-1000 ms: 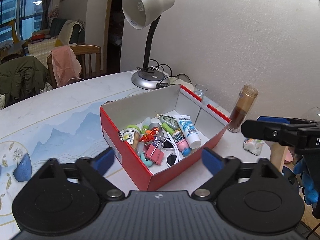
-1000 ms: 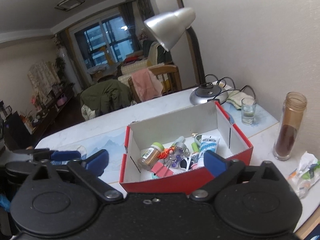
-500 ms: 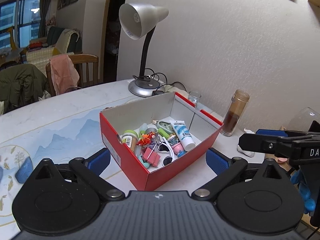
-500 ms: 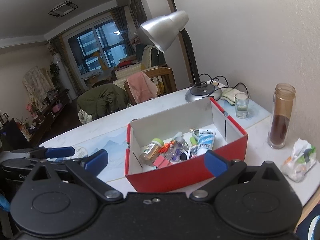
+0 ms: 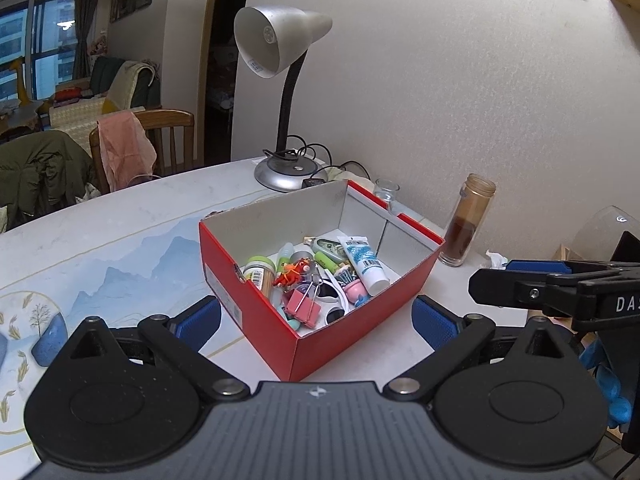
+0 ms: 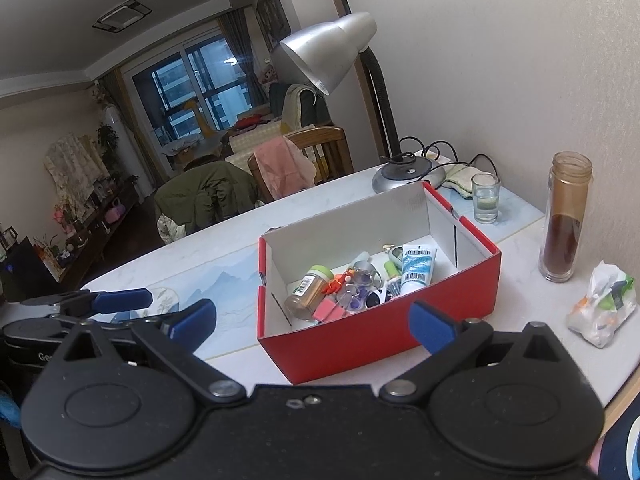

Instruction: Organize rigid objects

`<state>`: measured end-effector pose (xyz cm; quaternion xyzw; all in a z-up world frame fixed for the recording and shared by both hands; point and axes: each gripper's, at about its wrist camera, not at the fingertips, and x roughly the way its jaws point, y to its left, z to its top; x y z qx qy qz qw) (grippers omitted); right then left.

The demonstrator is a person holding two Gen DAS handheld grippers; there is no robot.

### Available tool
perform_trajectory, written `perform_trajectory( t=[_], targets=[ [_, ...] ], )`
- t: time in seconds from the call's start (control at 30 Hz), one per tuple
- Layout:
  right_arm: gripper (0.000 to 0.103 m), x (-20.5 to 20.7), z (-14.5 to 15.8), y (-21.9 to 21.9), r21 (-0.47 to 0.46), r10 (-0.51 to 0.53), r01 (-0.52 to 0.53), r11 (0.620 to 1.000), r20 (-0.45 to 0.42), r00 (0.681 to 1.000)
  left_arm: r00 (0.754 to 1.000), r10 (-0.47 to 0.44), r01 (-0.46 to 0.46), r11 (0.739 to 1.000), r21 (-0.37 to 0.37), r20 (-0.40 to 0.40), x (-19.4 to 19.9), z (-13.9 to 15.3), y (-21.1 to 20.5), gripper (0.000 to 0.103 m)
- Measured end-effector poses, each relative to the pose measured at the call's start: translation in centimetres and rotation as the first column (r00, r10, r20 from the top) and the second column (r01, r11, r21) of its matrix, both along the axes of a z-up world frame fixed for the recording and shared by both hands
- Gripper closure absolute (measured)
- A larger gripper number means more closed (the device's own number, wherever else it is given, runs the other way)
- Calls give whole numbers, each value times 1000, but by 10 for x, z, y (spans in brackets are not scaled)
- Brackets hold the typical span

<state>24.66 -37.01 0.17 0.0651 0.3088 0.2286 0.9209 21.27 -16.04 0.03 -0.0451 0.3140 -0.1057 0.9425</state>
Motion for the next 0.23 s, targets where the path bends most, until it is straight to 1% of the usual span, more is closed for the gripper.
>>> perform_trajectory(
  t=[0.23],
  targets=[
    [0,-1,-2,4,-3,-4,4,1000,-10,1000,1000,0,-1,1000,-9,-16,1,-2,4,1]
  ],
)
